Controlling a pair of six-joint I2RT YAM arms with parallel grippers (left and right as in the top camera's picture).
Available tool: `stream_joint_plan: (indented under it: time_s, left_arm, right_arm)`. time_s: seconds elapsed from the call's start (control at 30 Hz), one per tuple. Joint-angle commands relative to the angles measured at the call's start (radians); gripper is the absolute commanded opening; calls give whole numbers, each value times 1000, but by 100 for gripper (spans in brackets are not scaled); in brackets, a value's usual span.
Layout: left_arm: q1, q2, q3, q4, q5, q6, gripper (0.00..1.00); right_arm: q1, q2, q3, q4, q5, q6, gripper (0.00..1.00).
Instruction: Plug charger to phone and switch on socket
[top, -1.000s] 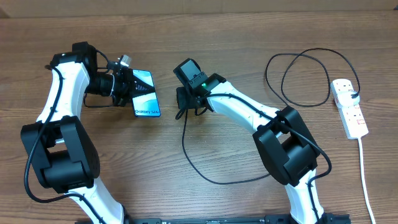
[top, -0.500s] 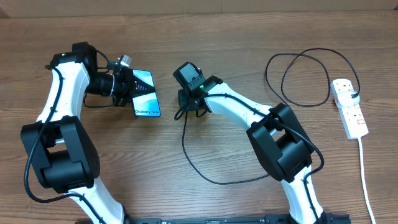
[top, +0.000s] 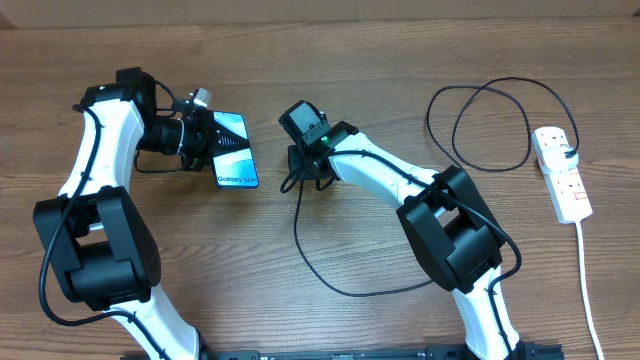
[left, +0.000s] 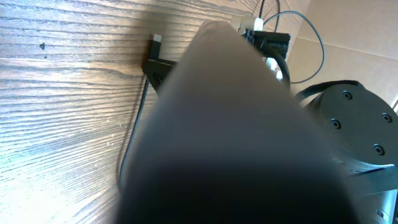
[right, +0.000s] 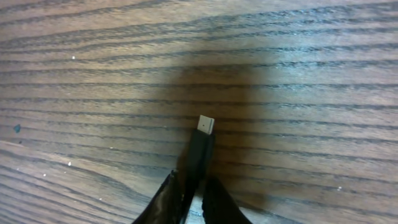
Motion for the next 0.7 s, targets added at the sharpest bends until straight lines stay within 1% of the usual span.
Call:
stream_joint_plan:
  time_s: [0.0, 0.2, 0.23, 0.27, 0.37, 0.43, 0.57, 0.67]
  left_arm:
    - [-1, -38, 16, -2, 45, 23, 4]
    - [-1, -38, 16, -2, 45, 24, 4]
    - [-1, -38, 16, -2, 45, 28, 4]
    - [-1, -38, 16, -2, 45, 39, 5]
    - [-1, -38, 16, -6, 55, 71, 4]
    - [-1, -38, 16, -14, 96, 98, 4]
    - [0, -38, 16, -20, 244, 154, 4]
    - [-1, -38, 16, -5, 332, 165, 5]
  right_arm:
    - [-2, 22, -3, 2, -4, 18, 13]
    - [-2, 22, -3, 27, -4, 18, 12]
    - [-2, 22, -3, 27, -3, 17, 10]
    - [-2, 22, -3, 27, -5, 18, 4]
    - [-3, 17, -3, 26, -6, 18, 4]
    - [-10, -3, -2, 10, -34, 18, 4]
    - [-48, -87, -2, -64, -159, 16, 4]
    - [-85, -171, -2, -102, -258, -37, 4]
